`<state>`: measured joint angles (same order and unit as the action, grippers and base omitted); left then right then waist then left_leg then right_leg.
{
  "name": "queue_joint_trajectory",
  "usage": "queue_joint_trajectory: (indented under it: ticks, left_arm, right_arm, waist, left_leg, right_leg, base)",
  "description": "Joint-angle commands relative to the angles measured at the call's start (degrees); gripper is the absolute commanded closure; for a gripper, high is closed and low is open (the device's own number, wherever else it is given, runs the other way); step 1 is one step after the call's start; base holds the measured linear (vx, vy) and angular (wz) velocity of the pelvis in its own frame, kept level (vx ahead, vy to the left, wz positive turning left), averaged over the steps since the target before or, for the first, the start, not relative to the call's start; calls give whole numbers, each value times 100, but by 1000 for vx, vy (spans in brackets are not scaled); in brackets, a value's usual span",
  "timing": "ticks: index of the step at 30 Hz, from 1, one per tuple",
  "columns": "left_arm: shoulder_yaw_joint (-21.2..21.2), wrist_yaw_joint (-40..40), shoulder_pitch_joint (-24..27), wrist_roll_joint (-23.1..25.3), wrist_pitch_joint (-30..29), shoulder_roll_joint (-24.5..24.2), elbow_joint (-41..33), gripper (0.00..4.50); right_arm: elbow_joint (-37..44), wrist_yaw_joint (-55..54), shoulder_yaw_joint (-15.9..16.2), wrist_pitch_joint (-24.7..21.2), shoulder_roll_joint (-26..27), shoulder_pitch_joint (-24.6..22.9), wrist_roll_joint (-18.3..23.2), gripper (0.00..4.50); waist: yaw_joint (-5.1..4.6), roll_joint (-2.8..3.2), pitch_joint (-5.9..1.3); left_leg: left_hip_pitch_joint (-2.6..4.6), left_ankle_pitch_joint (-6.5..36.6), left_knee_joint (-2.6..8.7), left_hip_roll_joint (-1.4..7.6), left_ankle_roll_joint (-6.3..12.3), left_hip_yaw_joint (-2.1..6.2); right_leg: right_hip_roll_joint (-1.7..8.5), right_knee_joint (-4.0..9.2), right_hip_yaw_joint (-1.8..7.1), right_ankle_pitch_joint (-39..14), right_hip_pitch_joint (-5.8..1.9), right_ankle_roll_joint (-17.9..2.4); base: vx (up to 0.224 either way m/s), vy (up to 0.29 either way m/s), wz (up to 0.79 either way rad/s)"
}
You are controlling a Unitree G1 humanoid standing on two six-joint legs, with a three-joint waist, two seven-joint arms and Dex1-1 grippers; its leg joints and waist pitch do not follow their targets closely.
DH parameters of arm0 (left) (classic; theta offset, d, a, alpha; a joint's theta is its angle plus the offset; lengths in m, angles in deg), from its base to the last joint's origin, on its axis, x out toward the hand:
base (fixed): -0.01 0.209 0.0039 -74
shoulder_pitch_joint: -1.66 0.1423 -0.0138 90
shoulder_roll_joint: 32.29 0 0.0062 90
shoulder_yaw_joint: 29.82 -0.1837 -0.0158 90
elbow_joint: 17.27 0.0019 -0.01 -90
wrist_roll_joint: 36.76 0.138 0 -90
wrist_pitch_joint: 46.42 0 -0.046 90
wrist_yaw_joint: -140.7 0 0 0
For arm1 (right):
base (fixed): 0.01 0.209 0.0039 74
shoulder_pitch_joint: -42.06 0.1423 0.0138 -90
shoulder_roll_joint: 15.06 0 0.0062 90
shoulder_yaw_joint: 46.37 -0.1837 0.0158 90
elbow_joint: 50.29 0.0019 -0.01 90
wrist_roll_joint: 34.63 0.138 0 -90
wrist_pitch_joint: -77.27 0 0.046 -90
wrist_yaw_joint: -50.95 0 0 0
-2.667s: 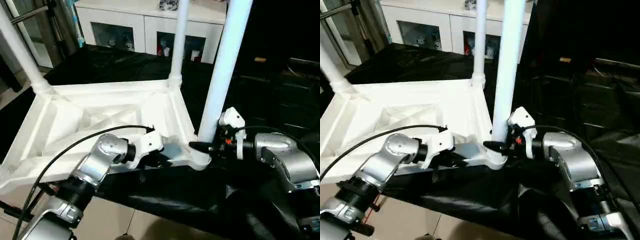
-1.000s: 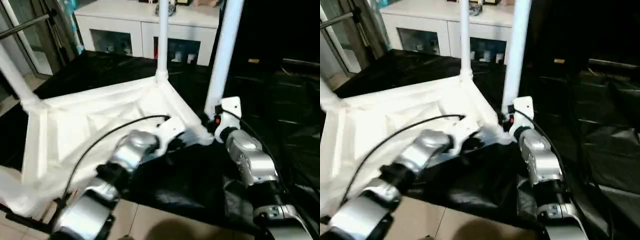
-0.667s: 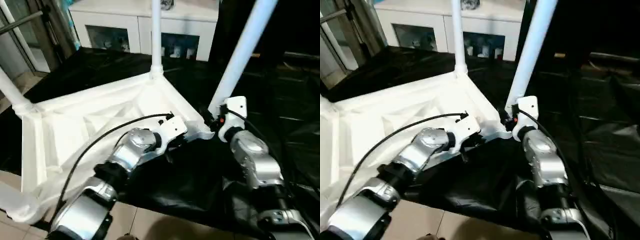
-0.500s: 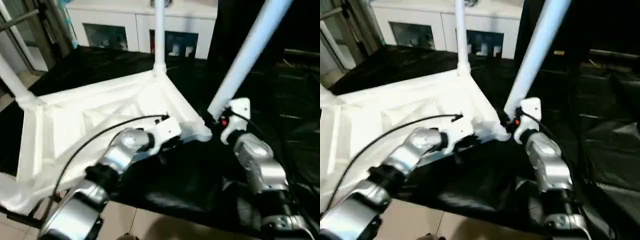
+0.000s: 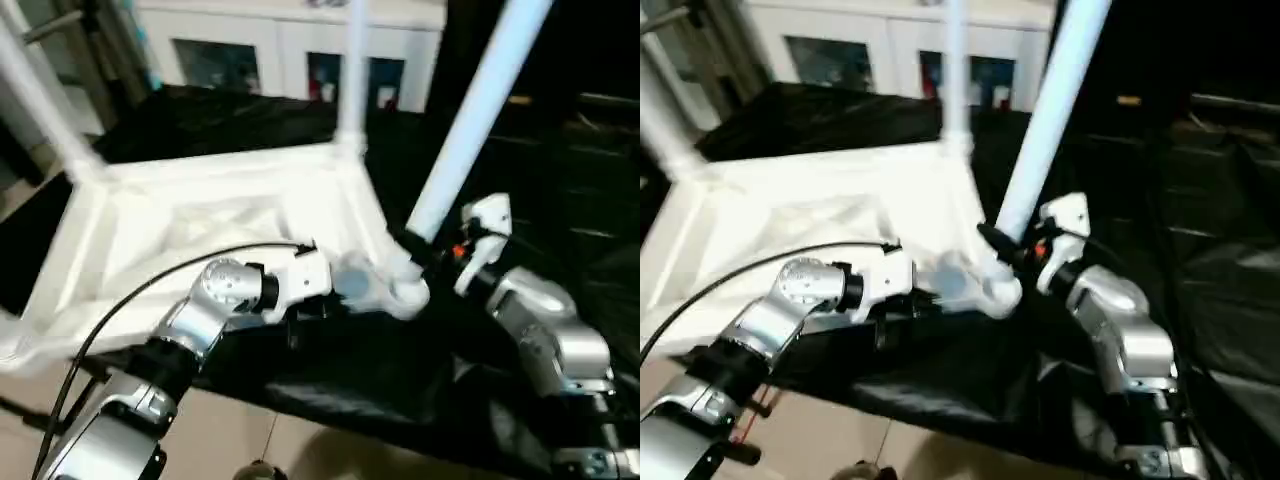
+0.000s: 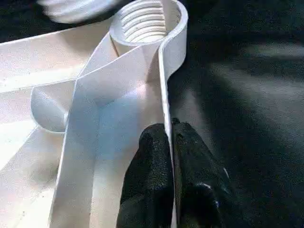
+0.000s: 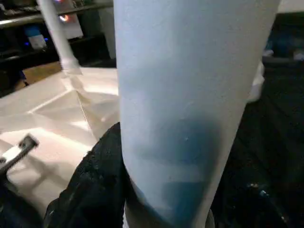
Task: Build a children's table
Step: Insert table leg to table base
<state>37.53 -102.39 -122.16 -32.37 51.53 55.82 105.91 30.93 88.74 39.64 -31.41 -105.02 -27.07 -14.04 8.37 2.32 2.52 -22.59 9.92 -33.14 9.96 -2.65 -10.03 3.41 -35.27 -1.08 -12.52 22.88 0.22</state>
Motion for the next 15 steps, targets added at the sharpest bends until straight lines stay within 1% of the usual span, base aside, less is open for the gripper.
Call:
queue_joint_trajectory:
  ticks: [1, 2, 3, 4, 6, 7, 8, 9, 10, 11, 12, 14, 15]
  left_arm:
    - [31, -101, 73, -205, 183, -11, -201, 393]
    - [75, -252, 113, -310, 106, -76, -260, 393]
    - [81, -287, 127, -321, 133, -112, -263, 384]
    - [88, -343, 148, -336, 182, -169, -268, 384]
    - [141, -413, 175, -406, 258, -231, -274, 347]
    - [311, -465, 176, -594, 225, -224, -329, 347]
    - [417, -492, 171, -712, 176, -210, -375, 335]
    - [570, -491, 130, -859, 94, -189, -420, 335]
    - [590, -489, 122, -877, 82, -187, -423, 326]
    - [835, -453, 14, -1107, -72, -167, -454, 314]
    - [956, -440, -54, -1242, -212, -147, -449, 304]
    - [1332, -363, -280, -1681, -676, -64, -418, 286]
    - [1670, -200, -512, -2146, -1105, 63, -401, 286]
  right_arm:
    - [180, -6, -85, -87, -15, 76, 96, 261]
    - [229, -27, -114, -138, -8, 77, 152, 261]
    - [249, -34, -119, -155, -3, 77, 169, 261]
    - [284, -46, -124, -187, 2, 75, 199, 261]
    - [351, -42, -107, -240, 5, 65, 248, 261]
    - [387, -27, -86, -272, -4, 63, 271, 261]
    - [394, -22, -81, -279, -8, 64, 274, 261]
    - [384, -15, -83, -284, -15, 73, 269, 261]
    - [383, -14, -83, -285, -16, 74, 269, 261]
    - [371, -2, -86, -308, -33, 94, 266, 261]
    - [369, 20, -76, -326, -49, 105, 265, 261]
    - [375, 92, -37, -398, -105, 139, 271, 261]
    - [464, 212, 42, -557, -193, 137, 343, 261]
  waist:
    - [-3, -99, -377]
    - [0, -110, -378]
    - [6, -121, -379]
    - [9, -116, -384]
    - [-6, -117, -390]
    - [-14, -123, -390]
    - [-11, -118, -394]
    - [-7, -122, -392]
    - [-9, -121, -387]
    - [-10, -126, -379]
    - [-12, -128, -368]
    - [-7, -126, -356]
    - [-11, -129, -344]
  left_leg:
    - [158, 555, 301, 329, 388, 74]
    - [145, 543, 303, 326, 361, 76]
    - [140, 517, 304, 319, 342, 80]
    - [140, 497, 305, 323, 337, 84]
    - [136, 415, 289, 311, 351, 80]
    - [129, 396, 286, 305, 357, 78]
    - [132, 407, 277, 300, 348, 69]
    - [128, 415, 276, 301, 340, 71]
    - [124, 433, 276, 301, 327, 68]
    - [120, 495, 273, 295, 306, 63]
    - [121, 595, 275, 289, 282, 63]
    - [139, 713, 275, 285, 217, 60]
    - [141, 787, 278, 281, 140, 51]
  right_leg:
    - [462, 282, 181, 523, -255, -1303]
    - [464, 276, 181, 482, -261, -1281]
    - [467, 267, 177, 460, -267, -1269]
    - [468, 264, 175, 456, -265, -1259]
    - [451, 238, 172, 637, -263, -1236]
    - [449, 237, 171, 671, -264, -1232]
    - [455, 235, 171, 686, -262, -1277]
    - [459, 232, 170, 676, -264, -1291]
    - [457, 229, 169, 655, -260, -1315]
    - [454, 234, 170, 567, -254, -1334]
    - [453, 248, 169, 380, -249, -1335]
    - [452, 272, 175, 39, -236, -1330]
    - [451, 272, 179, -137, -235, -1345]
  base:
    - [0, 0, 0]
    - [0, 0, 0]
    - [0, 0, 0]
    - [0, 0, 0]
    - [0, 0, 0]
    - [0, 0, 0]
    - [0, 0, 0]
    - [0, 0, 0]
    - [0, 0, 0]
    - [0, 0, 0]
    - [0, 0, 0]
    - [0, 0, 0]
    - [0, 0, 0]
